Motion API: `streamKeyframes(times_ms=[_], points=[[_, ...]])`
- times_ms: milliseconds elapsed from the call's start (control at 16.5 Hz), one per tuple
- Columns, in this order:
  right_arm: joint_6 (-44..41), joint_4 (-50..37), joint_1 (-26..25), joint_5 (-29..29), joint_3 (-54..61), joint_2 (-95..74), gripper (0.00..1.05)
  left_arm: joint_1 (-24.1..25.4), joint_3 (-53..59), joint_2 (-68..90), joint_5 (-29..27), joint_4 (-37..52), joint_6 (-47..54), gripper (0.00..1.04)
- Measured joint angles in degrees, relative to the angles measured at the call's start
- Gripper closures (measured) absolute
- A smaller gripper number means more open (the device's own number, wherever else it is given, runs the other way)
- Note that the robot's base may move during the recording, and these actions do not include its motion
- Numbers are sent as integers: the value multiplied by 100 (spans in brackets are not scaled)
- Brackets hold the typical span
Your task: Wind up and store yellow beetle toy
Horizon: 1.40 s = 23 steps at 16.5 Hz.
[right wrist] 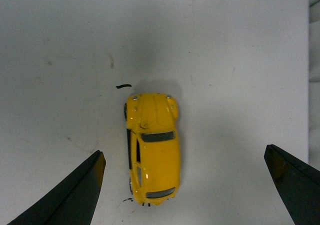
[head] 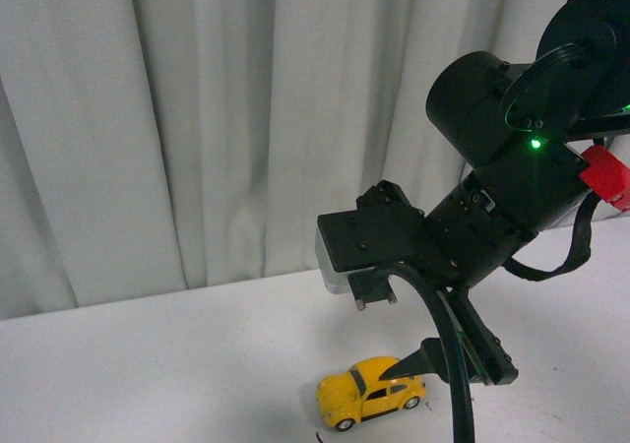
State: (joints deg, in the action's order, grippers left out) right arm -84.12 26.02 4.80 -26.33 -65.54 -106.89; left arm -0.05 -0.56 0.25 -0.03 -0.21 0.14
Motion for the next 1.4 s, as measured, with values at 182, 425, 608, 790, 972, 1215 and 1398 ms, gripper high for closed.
streamKeyframes(times_ms=[182,425,608,790,972,1215,1398], points=[[-321,96,-39,-7,81,-232,7,0,0,0,0,0,0,7],[-540,184,-155,33,129,-588,7,0,0,0,0,2,0,7],[-756,212,-306,173,-4,-863,7,0,0,0,0,2,0,7],[-962,256,-409,216,-256,-1115,7,0,0,0,0,2,0,7],[-1032,350,-402,164,-647,-1379,7,0,0,0,0,0,0,7],[-1108,555,-280,149,-960,-1766,7,0,0,0,-2,2,0,7],[-1215,566,-210,162,-962,-1902,7,0,0,0,0,2,0,7]])
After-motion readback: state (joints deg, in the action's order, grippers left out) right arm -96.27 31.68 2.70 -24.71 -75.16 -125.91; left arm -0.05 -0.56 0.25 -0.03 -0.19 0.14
